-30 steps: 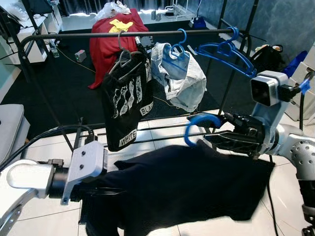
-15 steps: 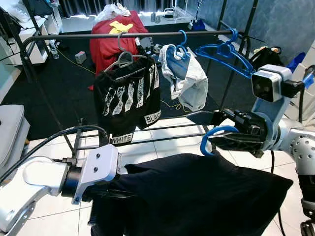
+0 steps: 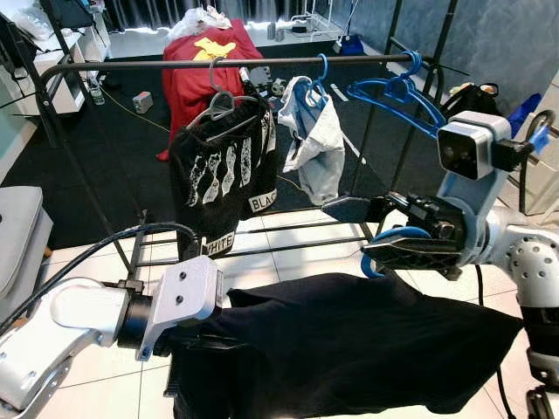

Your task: Hang hanger

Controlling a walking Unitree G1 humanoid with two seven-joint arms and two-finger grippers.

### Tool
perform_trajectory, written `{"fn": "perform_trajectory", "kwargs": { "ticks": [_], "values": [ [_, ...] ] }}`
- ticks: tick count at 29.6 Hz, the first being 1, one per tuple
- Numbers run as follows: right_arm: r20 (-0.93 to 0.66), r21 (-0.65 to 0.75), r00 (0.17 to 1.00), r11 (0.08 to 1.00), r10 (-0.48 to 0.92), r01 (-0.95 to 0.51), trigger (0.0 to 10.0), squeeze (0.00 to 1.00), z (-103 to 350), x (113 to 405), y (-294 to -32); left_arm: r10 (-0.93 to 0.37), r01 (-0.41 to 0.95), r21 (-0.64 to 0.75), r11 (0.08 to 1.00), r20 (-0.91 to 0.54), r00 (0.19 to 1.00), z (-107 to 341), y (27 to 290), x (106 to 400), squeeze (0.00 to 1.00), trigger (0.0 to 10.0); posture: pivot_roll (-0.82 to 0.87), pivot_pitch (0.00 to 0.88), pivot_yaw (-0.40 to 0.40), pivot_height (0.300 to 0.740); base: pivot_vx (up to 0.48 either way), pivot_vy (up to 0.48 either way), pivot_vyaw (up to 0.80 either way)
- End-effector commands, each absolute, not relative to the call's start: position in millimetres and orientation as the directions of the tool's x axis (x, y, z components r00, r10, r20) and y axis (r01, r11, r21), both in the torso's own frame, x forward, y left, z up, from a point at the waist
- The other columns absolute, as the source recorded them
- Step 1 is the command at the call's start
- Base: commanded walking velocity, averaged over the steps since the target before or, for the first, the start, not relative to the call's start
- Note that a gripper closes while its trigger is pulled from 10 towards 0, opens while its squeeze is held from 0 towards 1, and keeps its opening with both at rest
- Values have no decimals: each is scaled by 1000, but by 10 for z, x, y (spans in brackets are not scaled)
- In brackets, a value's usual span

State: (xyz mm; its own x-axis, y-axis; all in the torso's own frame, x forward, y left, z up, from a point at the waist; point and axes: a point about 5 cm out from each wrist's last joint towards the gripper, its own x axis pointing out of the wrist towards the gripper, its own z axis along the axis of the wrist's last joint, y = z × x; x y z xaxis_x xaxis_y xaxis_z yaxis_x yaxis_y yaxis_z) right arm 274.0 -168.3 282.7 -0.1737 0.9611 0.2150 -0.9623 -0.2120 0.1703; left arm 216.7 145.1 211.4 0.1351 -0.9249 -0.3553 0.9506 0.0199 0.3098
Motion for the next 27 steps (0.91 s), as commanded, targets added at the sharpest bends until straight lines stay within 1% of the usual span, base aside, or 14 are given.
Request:
{"fn": "perform_trajectory", "kwargs": {
  "ticks": [1, 11, 20, 23, 24, 25, 26, 27],
  "values": [
    [222, 134, -177, -210, 959, -968, 0, 0, 2886, 2731, -1691, -929, 950, 312, 15, -346, 128, 2120, 1424, 2182, 0, 10000, -91, 33, 19, 740, 0, 0, 0],
    [224, 132, -182, -215, 957, -968, 0, 0, 2893, 2723, -1700, -930, 950, 311, 15, -345, 128, 2115, 1414, 2181, 0, 10000, -93, 38, 19, 740, 0, 0, 0],
    [207, 134, -169, -199, 964, -971, 0, 0, 2873, 2731, -1711, -931, 945, 325, 27, -336, 142, 2135, 1410, 2207, 0, 10000, -94, 41, 20, 740, 0, 0, 0],
    [192, 132, -154, -181, 969, -974, 0, 0, 2860, 2742, -1706, -937, 937, 341, 72, -298, 181, 2182, 1422, 2264, 0, 10000, -95, 41, 19, 740, 0, 0, 0],
    [192, 132, -154, -181, 969, -974, 0, 0, 2860, 2742, -1706, -937, 937, 341, 72, -298, 181, 2182, 1422, 2264, 0, 10000, -95, 41, 19, 740, 0, 0, 0],
    [191, 128, -150, -176, 970, -976, 0, 0, 2866, 2746, -1707, -940, 940, 326, 98, -279, 194, 2203, 1443, 2296, 863, 10000, -94, 41, 19, 740, 0, 0, 0],
    [191, 124, -147, -173, 970, -977, 0, 0, 2874, 2750, -1708, -944, 944, 309, 116, -262, 202, 2224, 1462, 2318, 1000, 10000, -94, 41, 19, 740, 0, 0, 0],
    [192, 117, -143, -167, 971, -979, 0, 0, 2886, 2755, -1711, -946, 941, 307, 144, -237, 223, 2248, 1493, 2346, 1000, 10000, -93, 41, 20, 740, 0, 0, 0]
  ]
}}
